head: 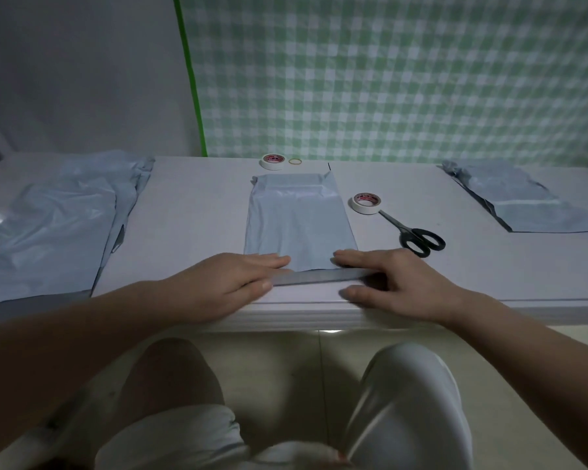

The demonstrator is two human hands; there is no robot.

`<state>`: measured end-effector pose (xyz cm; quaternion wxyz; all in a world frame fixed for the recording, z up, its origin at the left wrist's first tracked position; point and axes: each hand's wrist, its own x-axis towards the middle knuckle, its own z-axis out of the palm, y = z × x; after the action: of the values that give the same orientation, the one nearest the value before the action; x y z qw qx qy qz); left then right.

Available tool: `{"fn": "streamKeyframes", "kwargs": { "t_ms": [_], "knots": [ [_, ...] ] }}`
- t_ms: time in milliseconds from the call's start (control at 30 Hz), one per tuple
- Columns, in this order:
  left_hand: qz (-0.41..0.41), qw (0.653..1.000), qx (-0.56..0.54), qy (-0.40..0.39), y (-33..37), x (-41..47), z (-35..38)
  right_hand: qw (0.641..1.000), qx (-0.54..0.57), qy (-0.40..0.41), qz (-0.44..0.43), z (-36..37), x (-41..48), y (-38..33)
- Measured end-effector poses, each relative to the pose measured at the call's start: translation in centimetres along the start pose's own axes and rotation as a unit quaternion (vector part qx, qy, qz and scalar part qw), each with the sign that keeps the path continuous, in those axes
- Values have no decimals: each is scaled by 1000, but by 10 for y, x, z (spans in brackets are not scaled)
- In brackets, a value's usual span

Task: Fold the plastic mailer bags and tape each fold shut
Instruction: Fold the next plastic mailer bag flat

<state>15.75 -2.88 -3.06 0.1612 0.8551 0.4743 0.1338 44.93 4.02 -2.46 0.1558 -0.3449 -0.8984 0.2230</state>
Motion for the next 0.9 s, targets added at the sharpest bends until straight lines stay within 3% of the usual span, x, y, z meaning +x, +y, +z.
{"fn": "streamKeyframes", "kwargs": {
  "t_ms": [167, 333, 467, 700, 900],
  "knots": [
    [-27, 994, -80, 73, 3, 3, -9, 994, 64, 92, 5, 8, 10, 7],
    [-50, 998, 27, 42, -9, 5, -15, 991, 82, 108, 6, 6, 18, 7],
    [-86, 993, 14, 76, -15, 5, -13, 985, 121, 116, 24, 3, 18, 6],
    [-194, 950, -89, 230, -4, 16, -9, 953, 195, 208, 106, 8, 31, -2],
    [-269, 914, -121, 278, -5, 33, -2, 940, 110, 252, 205, 18, 44, -4]
  ]
}}
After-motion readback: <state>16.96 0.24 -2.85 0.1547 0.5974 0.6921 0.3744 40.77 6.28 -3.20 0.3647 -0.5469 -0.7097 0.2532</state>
